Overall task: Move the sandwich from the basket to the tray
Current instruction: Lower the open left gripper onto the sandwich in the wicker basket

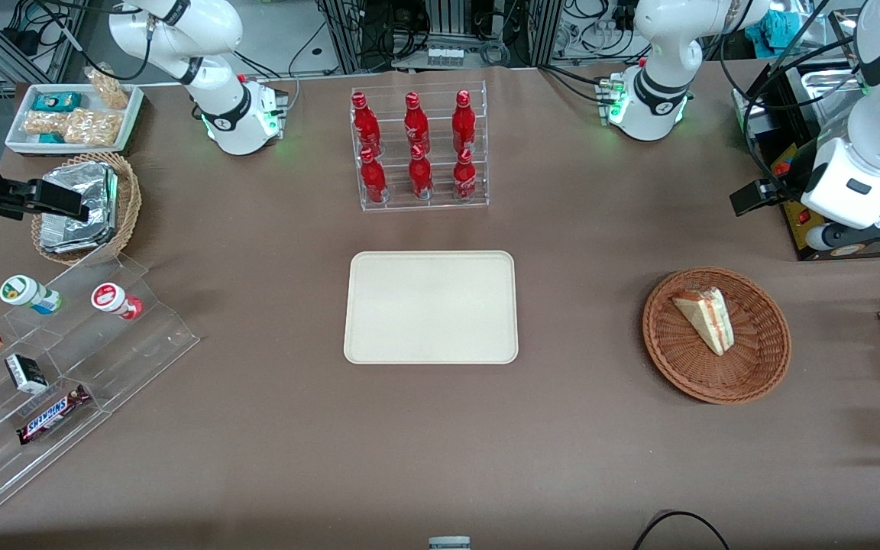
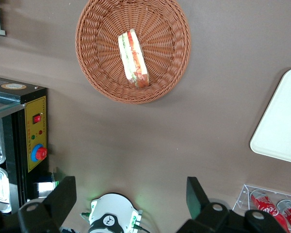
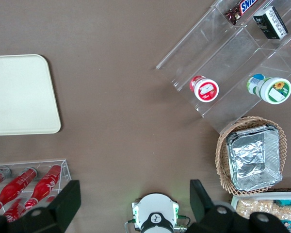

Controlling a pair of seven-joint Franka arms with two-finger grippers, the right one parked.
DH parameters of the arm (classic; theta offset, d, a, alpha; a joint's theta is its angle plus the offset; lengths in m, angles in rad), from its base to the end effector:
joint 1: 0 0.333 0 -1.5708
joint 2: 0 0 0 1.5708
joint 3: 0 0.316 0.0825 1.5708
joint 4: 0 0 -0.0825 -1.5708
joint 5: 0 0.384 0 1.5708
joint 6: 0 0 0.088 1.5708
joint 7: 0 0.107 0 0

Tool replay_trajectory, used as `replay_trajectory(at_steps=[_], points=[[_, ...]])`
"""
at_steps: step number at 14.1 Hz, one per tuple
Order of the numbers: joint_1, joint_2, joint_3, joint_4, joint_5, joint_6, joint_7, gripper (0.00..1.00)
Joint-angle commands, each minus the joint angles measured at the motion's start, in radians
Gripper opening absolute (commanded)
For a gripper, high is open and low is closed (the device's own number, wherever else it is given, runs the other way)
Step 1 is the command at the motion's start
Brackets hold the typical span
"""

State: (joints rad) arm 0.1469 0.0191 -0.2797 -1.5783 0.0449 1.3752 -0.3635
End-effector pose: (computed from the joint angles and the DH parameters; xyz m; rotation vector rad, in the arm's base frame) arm 0.5328 -0.0642 0.5963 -3.0123 -0.3540 0.3121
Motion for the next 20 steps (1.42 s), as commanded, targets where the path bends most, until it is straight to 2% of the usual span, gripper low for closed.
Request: replay_trajectory(at_steps=[1,5,8,13,20], points=[[-0.001,0.013,-0.003,0.026,0.012,-0.025,-0.014,1.00],[0.002,0.077,-0.001,0.024,0.016,-0.047,-0.049,1.00],[0.052,0.139,0.004,0.015,0.016,-0.019,-0.083,1.00],[0.120,0.176,0.010,-0.164,0.023,0.293,-0.078,1.00],[0.126,0.292,0.033,-0.296,0.043,0.663,-0.083,1.00]])
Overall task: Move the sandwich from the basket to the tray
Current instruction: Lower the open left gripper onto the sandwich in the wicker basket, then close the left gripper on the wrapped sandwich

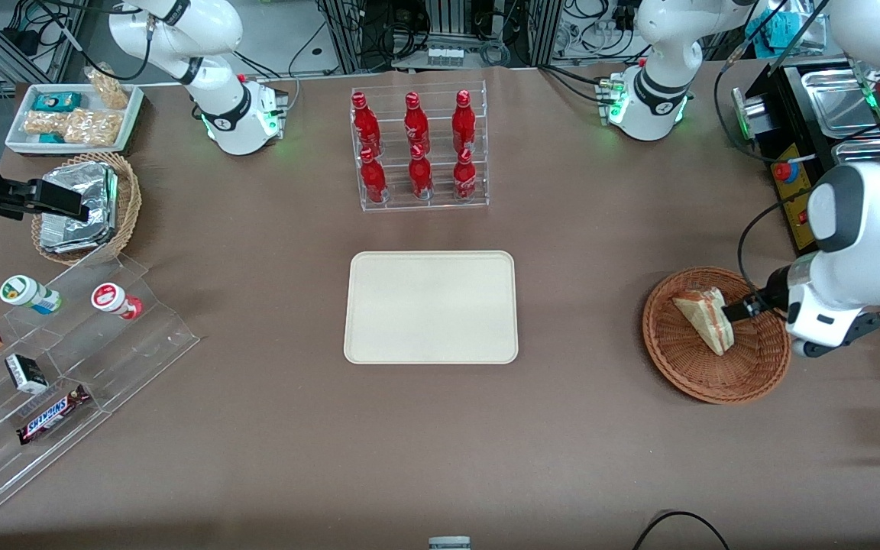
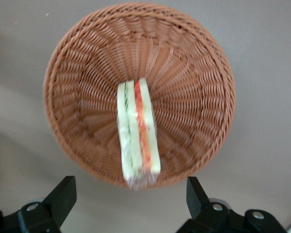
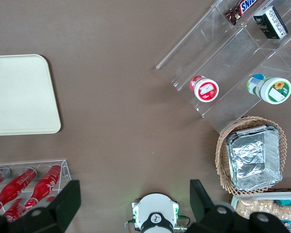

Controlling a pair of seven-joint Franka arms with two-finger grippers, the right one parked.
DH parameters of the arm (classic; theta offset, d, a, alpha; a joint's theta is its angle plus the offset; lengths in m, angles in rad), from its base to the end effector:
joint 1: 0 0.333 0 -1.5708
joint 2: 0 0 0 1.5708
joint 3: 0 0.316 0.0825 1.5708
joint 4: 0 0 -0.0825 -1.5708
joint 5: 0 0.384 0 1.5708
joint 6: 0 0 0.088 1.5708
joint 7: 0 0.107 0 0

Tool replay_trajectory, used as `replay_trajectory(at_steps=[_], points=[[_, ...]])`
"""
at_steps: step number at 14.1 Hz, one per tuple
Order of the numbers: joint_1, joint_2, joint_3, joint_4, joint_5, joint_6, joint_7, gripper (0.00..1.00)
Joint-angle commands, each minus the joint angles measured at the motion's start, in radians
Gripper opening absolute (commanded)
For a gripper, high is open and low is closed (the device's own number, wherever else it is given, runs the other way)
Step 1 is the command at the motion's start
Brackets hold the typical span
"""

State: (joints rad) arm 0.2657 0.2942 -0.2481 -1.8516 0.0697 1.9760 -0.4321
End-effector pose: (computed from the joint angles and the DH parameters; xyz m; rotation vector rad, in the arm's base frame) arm 0.6059 0.0230 0.3565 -3.0401 -0.6505 0.2470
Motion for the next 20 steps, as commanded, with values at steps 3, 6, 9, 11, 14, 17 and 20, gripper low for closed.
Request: replay_trajectory(at_steps=[3,6,9,11,14,17,20], points=[[0.007,0.022,0.003,-0.131,0.018,0.200,-0.016,1.00],[0.007,0.017,0.003,-0.221,0.016,0.261,-0.039,1.00],[0.006,0.009,0.004,-0.251,0.018,0.261,-0.054,1.00],[0.007,0.014,0.006,-0.262,0.016,0.261,-0.054,1.00],[0.007,0.032,0.018,-0.262,0.016,0.262,-0.057,0.98],[0.007,0.045,0.021,-0.253,0.016,0.264,-0.057,0.66],[0.007,0.057,0.024,-0.251,0.016,0.288,-0.057,0.46]])
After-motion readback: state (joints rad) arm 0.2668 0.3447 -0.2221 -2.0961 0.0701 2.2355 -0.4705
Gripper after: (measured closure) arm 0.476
